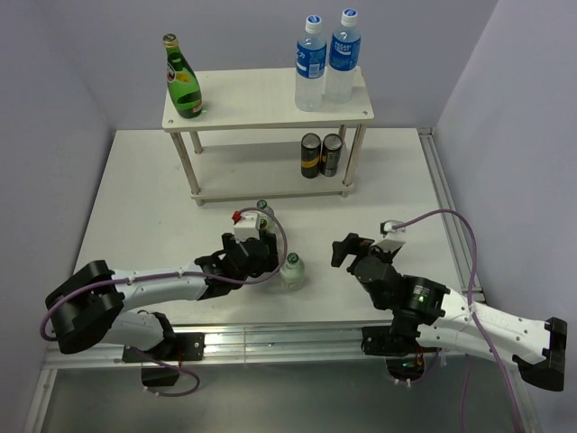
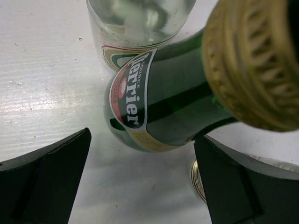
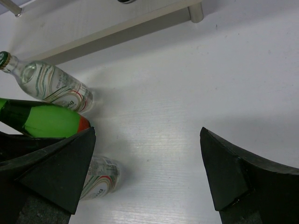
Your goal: Place and organize the beverage onto the shelf
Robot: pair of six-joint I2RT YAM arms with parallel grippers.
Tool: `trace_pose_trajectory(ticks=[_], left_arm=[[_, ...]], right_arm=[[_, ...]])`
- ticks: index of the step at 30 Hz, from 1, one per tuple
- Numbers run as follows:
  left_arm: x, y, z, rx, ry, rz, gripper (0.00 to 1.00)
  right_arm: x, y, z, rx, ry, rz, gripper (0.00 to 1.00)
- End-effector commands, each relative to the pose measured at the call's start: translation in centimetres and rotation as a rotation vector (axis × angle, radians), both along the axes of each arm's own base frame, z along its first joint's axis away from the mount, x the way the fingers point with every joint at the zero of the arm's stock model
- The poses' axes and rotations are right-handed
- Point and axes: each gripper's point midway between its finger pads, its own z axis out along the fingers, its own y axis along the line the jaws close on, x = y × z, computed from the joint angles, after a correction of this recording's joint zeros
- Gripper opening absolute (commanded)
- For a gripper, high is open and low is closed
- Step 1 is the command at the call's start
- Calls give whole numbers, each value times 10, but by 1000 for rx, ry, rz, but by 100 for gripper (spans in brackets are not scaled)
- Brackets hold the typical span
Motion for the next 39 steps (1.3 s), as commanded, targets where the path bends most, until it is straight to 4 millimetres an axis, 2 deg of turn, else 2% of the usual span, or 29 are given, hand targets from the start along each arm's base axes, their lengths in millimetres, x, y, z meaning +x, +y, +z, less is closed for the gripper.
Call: trace_pose_trajectory(ticks=[1,9,14,18,19,22,25,26,29,31,32,33,35,36,37,39], left_arm=[[14,-12,14,-70,-83,59,99],[33,-11,22,-22,-177,121,99],[42,-12,15,20,-200,146,98],[45,-14,4,44,-211,141,91],[46,-15,3,45,-214,141,88],[47,-14,-1,55,-211,152,67],[44,-10,-1,58,-200,152,39],[40,-7,-6,71,-189,146,23],[33,3,-6,92,-163,139,2],[27,8,5,73,-164,152,0],[20,15,5,93,-140,162,0],[16,15,21,58,-152,164,0],[4,23,32,73,-115,163,0],[1,26,50,38,-126,166,0],[-5,33,54,64,-107,157,0],[-5,33,96,1,-144,156,0]], right_arm=[[3,-3,-1,8,-16,-36,100],[4,-1,-4,-1,-16,-32,100],[4,-1,-3,-2,-18,-32,100],[5,0,-4,-2,-19,-29,100],[5,0,-5,-2,-19,-28,100],[5,0,-5,-9,-17,-32,100],[5,0,-4,-7,-19,-31,100],[5,0,-4,-3,-20,-30,100],[5,-2,-3,-1,-25,-33,100],[5,-2,-4,1,-26,-33,100],[5,-1,-4,1,-26,-32,100],[5,-2,-4,0,-25,-35,100],[5,-2,-4,-3,-26,-38,100],[5,-2,-4,1,-27,-38,100],[5,-2,-4,1,-28,-38,100],[5,-1,-4,6,-28,-36,100]])
